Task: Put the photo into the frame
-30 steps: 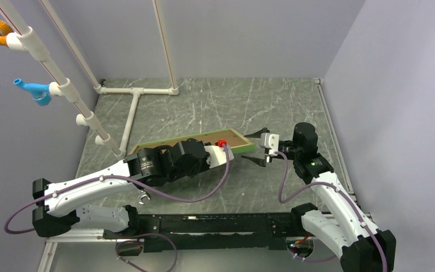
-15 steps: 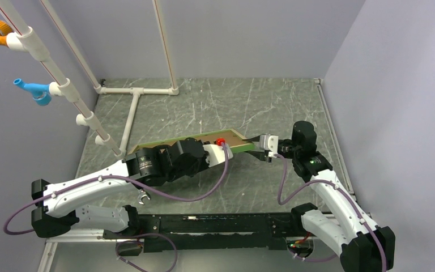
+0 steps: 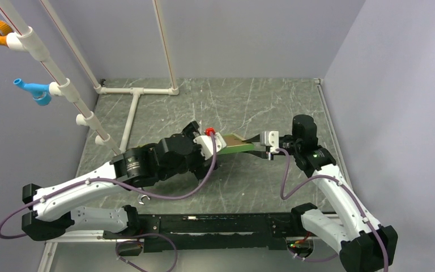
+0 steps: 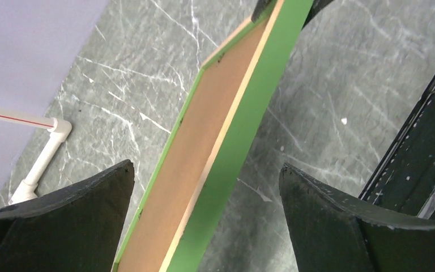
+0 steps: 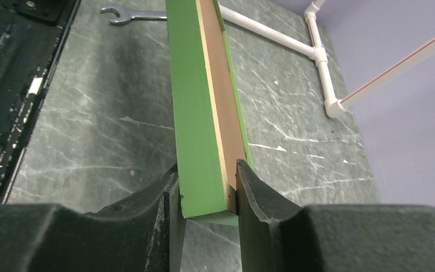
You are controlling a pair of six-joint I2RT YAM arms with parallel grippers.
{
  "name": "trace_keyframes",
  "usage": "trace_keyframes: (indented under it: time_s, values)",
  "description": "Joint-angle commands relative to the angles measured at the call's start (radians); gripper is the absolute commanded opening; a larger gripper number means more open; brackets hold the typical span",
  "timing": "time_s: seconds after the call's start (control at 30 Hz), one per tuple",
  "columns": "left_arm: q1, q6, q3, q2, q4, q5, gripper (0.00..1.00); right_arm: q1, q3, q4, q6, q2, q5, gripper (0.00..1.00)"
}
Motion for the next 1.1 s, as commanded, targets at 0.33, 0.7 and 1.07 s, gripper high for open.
trace_keyframes:
  time_s: [0.33, 0.7, 1.07]
  values:
    - [0.001, -0.077, 0.028, -0.117, 0.113, 0.041, 0.99, 0.004, 0.207, -0.11, 0.311, 0.021, -0.147, 0.0]
    - [0.018, -0.146, 0.001, -0.115, 0.149, 0.146, 0.99, -0.004, 0.287, -0.027, 0.741, 0.115, -0.019, 0.0]
    - [0.081, -0.285, -0.023, -0.032, 0.203, 0.322, 0.99, -0.063, 0.479, -0.367, 0.74, 0.395, -0.205, 0.0]
